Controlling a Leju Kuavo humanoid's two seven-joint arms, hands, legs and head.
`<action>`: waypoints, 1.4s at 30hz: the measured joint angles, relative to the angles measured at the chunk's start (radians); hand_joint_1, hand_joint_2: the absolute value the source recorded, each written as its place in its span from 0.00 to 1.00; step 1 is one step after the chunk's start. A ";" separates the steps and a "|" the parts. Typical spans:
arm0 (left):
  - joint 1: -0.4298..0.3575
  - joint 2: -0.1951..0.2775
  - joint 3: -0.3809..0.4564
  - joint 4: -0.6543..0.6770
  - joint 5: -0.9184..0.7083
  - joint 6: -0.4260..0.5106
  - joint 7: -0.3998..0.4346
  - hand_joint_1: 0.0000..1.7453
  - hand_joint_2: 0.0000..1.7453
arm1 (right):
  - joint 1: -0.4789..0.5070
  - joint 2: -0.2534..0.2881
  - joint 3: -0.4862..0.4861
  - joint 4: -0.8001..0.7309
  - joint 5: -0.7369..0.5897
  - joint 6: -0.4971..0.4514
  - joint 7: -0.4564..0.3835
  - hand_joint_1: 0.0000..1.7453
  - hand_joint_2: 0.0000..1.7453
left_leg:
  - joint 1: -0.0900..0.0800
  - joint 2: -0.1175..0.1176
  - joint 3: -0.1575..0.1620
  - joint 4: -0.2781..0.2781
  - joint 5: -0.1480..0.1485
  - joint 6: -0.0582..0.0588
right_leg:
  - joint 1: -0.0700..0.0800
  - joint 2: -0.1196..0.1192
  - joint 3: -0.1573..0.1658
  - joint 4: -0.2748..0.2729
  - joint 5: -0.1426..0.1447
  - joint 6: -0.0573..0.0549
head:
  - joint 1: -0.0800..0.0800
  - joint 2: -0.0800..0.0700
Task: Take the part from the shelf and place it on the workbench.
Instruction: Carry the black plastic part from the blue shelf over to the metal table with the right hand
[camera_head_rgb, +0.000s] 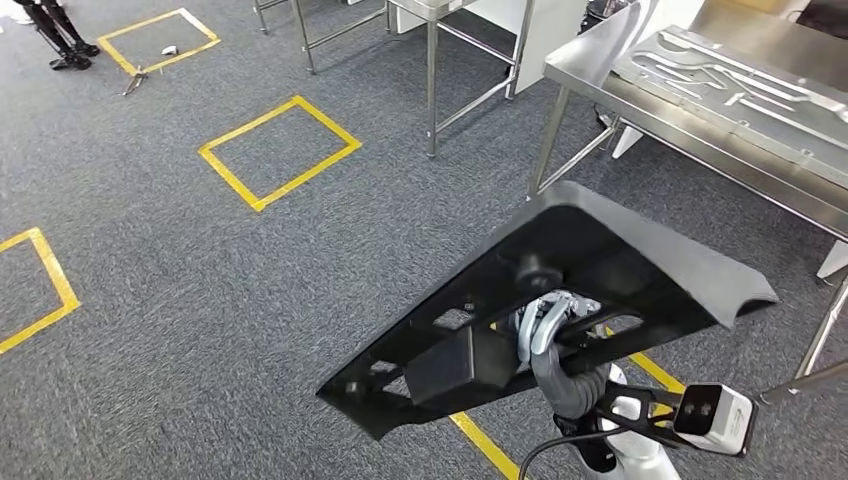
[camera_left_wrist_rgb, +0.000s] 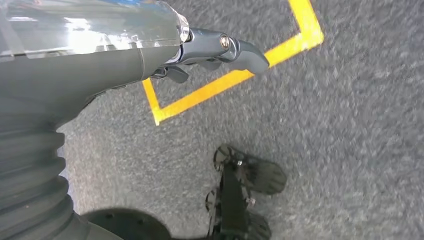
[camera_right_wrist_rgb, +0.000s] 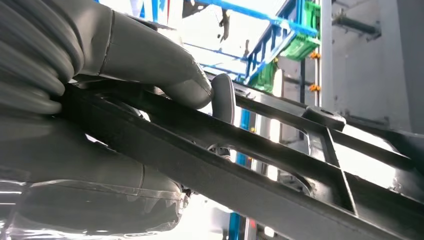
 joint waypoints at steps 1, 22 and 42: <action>-0.001 -0.002 0.000 0.000 0.002 0.001 0.000 0.00 1.00 | -0.008 -0.003 0.004 0.008 -0.002 0.000 0.000 1.00 1.00 | 0.002 -0.001 0.000 0.003 -0.004 -0.006 | -0.002 0.009 0.000 -0.002 0.002 -0.005 | 0.000 0.000; 0.010 -0.010 0.021 0.000 0.005 0.027 0.000 0.00 1.00 | -0.078 -0.010 0.074 0.101 -0.009 -0.029 -0.004 1.00 1.00 | 0.004 -0.094 -0.018 -0.004 0.014 0.036 | -0.012 0.054 -0.154 0.261 -0.105 0.026 | 0.000 0.000; 0.012 -0.011 0.024 0.000 0.004 0.020 -0.022 0.00 1.00 | -0.101 -0.010 0.105 0.112 -0.010 -0.056 0.007 1.00 1.00 | 0.012 -0.146 -0.065 0.119 -0.031 -0.010 | -0.004 0.130 -0.019 0.011 0.017 -0.019 | 0.000 0.000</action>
